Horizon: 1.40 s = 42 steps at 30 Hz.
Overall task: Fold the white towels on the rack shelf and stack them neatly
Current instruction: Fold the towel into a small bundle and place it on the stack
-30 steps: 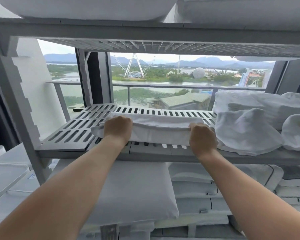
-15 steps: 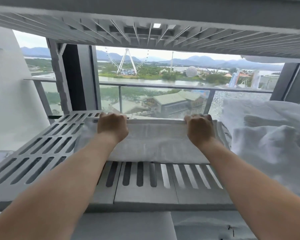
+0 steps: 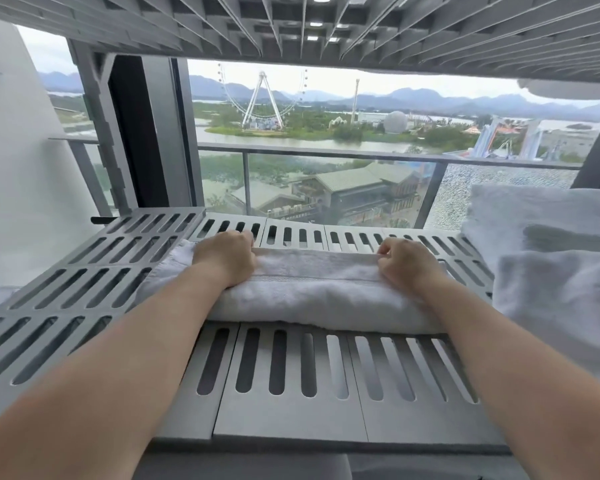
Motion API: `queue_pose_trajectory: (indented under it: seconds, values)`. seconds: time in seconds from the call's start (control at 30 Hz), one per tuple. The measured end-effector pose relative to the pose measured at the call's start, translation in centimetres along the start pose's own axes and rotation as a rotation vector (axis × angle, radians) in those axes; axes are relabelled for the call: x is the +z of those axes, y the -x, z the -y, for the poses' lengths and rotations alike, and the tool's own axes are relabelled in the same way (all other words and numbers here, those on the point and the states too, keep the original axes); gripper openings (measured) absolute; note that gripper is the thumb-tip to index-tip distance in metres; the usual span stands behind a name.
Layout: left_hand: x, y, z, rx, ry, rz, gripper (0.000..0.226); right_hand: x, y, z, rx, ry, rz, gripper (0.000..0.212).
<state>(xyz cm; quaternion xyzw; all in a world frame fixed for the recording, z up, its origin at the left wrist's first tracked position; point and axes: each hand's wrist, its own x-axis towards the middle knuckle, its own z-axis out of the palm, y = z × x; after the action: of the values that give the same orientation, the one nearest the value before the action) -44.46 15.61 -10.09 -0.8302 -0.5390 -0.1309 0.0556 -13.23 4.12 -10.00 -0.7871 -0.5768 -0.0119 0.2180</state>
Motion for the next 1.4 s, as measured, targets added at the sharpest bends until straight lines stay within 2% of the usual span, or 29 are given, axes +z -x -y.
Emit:
queue_pose_trajectory:
  seconds: [0.17,0.33,0.47,0.57,0.67,0.73,0.8,0.9,1.03,1.2,1.33,1.4]
  values:
    - [-0.5,-0.3,-0.9,-0.015,-0.082,0.045,0.026,0.9,0.1,-0.4,-0.009,0.087,0.02,0.033]
    - [-0.8,-0.2,-1.4,-0.05,-0.109,0.049,0.027,0.6,0.0,-1.6,0.062,0.249,0.089,0.035]
    - [-0.9,0.2,-2.9,-0.003,-0.142,-0.084,0.035,0.4,-0.2,-2.8,0.106,0.178,0.159,0.031]
    - [-1.3,0.4,-5.6,0.101,0.052,-0.175,0.037,0.0,-0.5,-3.1,0.125,0.113,0.169,0.04]
    - [-1.3,0.5,-8.5,0.235,0.229,-0.067,0.027,-0.9,-0.7,-3.7,0.178,0.124,0.185,0.066]
    - [-0.9,0.3,-9.6,0.251,0.241,0.077,0.029,-1.4,-0.6,-4.1,0.194,0.165,0.186,0.075]
    - [-0.2,0.1,-9.9,0.234,0.219,0.147,0.033,-1.4,-0.4,-4.5,0.192,0.162,0.167,0.077]
    - [0.8,0.0,-9.7,0.242,0.163,0.122,0.038,-1.6,-0.3,-4.9,0.189,0.093,0.138,0.074]
    - [1.6,0.1,-9.8,0.258,0.093,0.067,0.043,-2.1,-0.4,-5.8,0.295,0.033,0.126,0.081]
    - [1.8,0.3,-9.9,0.267,0.061,0.035,0.041,-2.5,-0.3,-6.8,0.395,-0.088,0.169,0.064]
    - [2.0,0.5,-10.0,0.263,0.052,0.019,0.038,-3.3,-0.6,-7.4,0.377,-0.163,0.208,0.068]
    - [1.9,0.5,-10.1,0.255,0.074,0.016,0.044,-3.4,-0.7,-7.7,0.382,-0.315,0.201,0.076]
